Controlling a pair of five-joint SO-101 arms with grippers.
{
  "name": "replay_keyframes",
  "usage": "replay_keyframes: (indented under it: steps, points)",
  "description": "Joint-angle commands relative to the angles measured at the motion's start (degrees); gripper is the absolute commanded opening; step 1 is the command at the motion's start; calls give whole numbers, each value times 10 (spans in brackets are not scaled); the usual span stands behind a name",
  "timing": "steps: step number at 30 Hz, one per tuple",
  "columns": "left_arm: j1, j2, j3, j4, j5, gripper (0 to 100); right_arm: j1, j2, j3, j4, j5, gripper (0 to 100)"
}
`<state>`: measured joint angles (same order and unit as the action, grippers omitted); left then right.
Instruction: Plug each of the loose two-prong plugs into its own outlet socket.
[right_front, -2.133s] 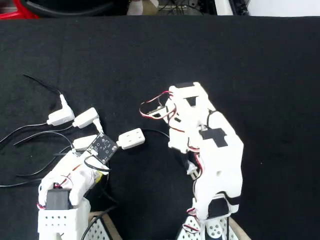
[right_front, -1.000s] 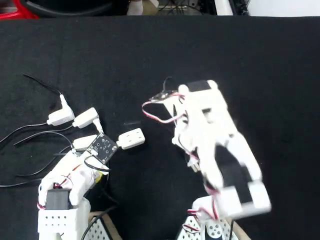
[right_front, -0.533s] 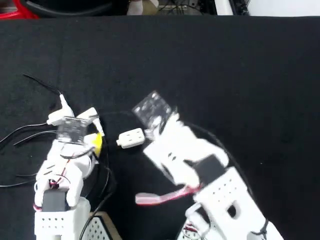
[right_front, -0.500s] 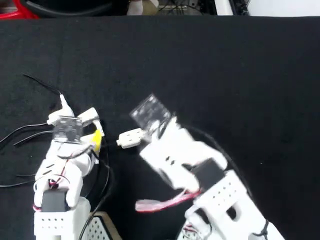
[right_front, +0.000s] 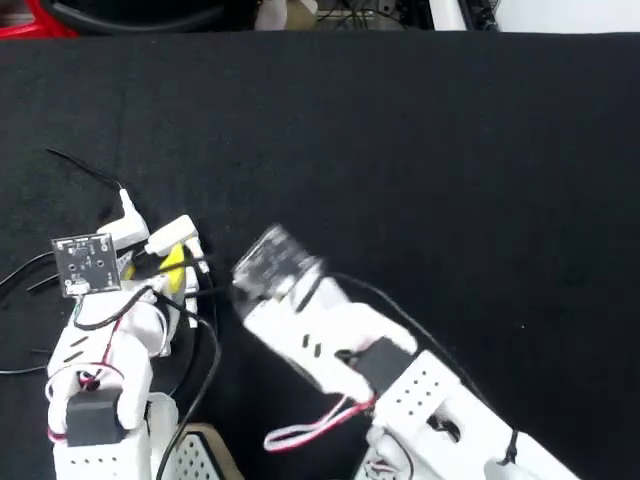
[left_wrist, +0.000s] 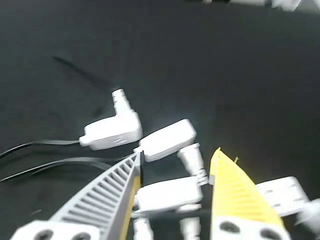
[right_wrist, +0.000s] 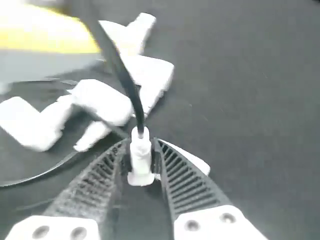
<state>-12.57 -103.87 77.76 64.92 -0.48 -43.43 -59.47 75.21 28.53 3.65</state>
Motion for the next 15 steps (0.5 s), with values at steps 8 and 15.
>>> replay_keyframes:
  steps: [8, 15]
  points:
    - [-116, -5, 79, 43, -153, 221, 84, 1, 139, -169, -184, 12]
    - [-121, -5, 123, 40, -193, 221, 111, 3, 167, -247, -183, 12]
